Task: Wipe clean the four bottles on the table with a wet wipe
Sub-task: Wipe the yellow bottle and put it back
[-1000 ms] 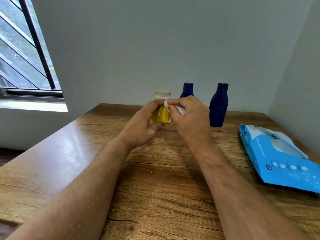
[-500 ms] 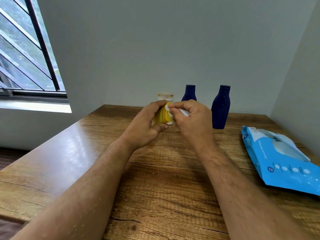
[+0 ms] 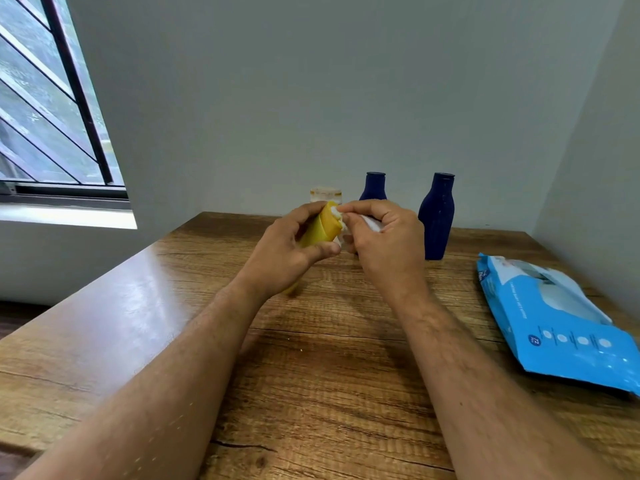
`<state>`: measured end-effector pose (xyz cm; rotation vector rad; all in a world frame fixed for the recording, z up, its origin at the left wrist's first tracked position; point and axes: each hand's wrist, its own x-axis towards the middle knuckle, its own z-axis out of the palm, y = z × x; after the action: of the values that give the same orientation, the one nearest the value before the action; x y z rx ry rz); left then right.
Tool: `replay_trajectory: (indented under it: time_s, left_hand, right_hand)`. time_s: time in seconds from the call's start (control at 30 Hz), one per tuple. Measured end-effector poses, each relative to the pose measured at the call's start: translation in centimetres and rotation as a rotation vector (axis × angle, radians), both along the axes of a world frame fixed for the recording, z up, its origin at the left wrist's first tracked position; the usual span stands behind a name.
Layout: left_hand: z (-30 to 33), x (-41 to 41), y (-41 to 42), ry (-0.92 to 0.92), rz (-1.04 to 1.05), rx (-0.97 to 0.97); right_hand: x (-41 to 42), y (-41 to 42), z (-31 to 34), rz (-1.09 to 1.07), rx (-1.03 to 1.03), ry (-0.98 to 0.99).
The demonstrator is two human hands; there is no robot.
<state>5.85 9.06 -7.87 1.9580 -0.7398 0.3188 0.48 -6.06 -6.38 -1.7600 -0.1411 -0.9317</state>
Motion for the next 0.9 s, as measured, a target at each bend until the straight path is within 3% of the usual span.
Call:
replay_trajectory:
  time_s: [0.13, 0.27, 0.4, 0.53, 0.67, 0.9]
  left_hand:
    - [0.4, -0.3, -0.6, -0.105, 0.241, -0.076]
    - [0.7, -0.8, -1.0, -0.232, 0.461, 0.018]
    - [0.6, -1.5, -1.7, -0.294, 0.399, 0.126]
    - [0.8, -2.3, -2.4, -0.370, 0.346, 0.264]
    - [0.7, -2.4, -2.7, -0.363, 0.336, 0.263]
    - [0.7, -1.4, -1.5, -0.271, 0.448, 0.083]
  right_hand:
    - [0.1, 0.3, 0.2, 0.009, 0.212, -0.002]
    - [0.2, 1.0, -0.1, 0.011, 0.074, -0.038]
    - [0.3, 1.5, -0.7, -0.146, -0.242, -0.120]
    - [0.4, 1.5, -0.7, -0.262, -0.409, -0.206]
    - [0.4, 0.8, -0.7, -0.254, -0.475, -0.192]
    - [0.4, 0.7, -1.1, -0.199, -0.427, -0.124]
